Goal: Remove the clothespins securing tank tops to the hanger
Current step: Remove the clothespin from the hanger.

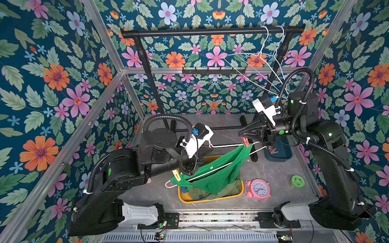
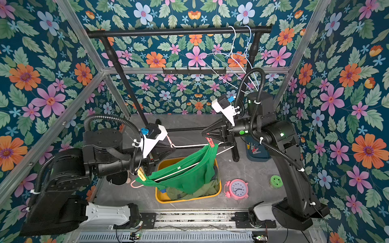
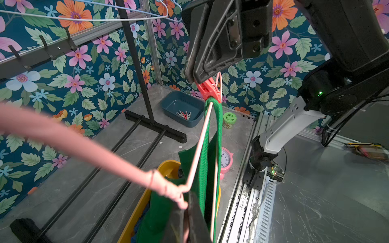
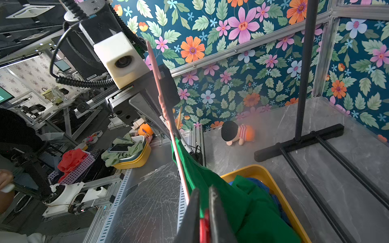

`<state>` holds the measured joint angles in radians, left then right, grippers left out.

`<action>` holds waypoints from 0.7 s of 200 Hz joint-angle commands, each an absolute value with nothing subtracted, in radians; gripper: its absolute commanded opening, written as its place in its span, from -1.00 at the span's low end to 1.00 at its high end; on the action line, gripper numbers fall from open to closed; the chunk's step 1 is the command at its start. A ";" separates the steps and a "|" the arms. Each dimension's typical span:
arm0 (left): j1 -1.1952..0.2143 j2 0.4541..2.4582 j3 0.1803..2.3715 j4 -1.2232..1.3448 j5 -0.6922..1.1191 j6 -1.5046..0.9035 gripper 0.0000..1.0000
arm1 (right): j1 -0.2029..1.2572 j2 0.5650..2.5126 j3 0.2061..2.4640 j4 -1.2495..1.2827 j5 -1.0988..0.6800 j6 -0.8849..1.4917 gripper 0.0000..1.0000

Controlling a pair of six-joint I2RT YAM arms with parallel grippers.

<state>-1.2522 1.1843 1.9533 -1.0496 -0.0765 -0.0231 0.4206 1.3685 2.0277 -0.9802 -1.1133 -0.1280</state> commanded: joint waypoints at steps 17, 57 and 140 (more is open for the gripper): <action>-1.253 1.184 1.954 -1.021 -0.078 -0.026 -1.00 | 0.421 1.353 2.013 -0.909 -1.120 -0.096 -1.00; -1.253 1.188 1.953 -1.023 -0.075 -0.032 -1.00 | 0.422 1.348 2.011 -0.880 -1.127 -0.075 -1.00; -1.253 1.192 1.949 -1.017 -0.073 -0.033 -1.00 | 0.422 1.318 1.997 -0.771 -0.946 -0.010 -1.00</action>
<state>-1.2522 1.1893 1.9511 -1.0508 -0.0738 -0.0269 0.4210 1.3308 2.0064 -0.8547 -1.0519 -0.0475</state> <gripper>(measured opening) 0.075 0.095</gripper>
